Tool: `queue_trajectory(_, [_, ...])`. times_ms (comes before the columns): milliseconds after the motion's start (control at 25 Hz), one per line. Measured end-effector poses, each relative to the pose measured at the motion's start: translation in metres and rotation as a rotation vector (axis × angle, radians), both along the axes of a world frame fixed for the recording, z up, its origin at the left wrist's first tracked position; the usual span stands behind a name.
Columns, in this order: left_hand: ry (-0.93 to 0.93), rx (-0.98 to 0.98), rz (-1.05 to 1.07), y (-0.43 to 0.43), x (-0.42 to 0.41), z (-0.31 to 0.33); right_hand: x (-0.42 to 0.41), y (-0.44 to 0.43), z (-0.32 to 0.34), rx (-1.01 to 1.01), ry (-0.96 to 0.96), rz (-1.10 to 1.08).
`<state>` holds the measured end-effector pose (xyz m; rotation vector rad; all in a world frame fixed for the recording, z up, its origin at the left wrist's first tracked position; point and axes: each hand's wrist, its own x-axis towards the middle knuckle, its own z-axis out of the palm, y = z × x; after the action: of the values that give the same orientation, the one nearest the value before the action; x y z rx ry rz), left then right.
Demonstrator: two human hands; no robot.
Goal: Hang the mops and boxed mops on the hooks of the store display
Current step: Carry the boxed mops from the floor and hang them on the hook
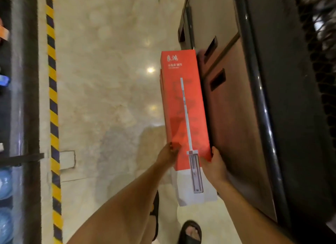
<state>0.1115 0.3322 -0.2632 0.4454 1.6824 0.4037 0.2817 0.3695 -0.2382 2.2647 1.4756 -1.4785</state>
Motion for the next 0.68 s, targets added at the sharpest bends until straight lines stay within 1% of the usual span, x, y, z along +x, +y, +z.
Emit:
queue_trajectory(80, [-0.160,-0.018,0.162,-0.009,-0.002,-0.016,-0.001,0.000,-0.007,-0.013,-0.028,-0.018])
queue_trajectory(160, [-0.283,-0.089,0.293,-0.018,-0.009,-0.028,-0.003,-0.004,-0.013,0.001,-0.034,-0.046])
queue_trajectory(240, [-0.377,-0.122,0.308,-0.023,-0.020,-0.035,-0.006,-0.006,-0.019,-0.014,-0.030,-0.067])
queue_trajectory(320, [-0.450,-0.120,0.276,-0.026,-0.031,-0.038,-0.012,-0.005,-0.021,-0.082,0.005,-0.113])
queue_trajectory(440, [-0.519,-0.105,0.268,-0.030,-0.040,-0.043,-0.013,-0.001,-0.035,-0.168,0.055,-0.186])
queue_trajectory(560, [-0.519,-0.074,0.262,-0.032,-0.038,-0.043,0.008,0.002,-0.078,-0.202,0.063,-0.235])
queue_trajectory(680, [-0.510,-0.076,0.296,-0.037,-0.040,-0.043,-0.013,0.011,-0.043,-0.181,0.088,-0.253])
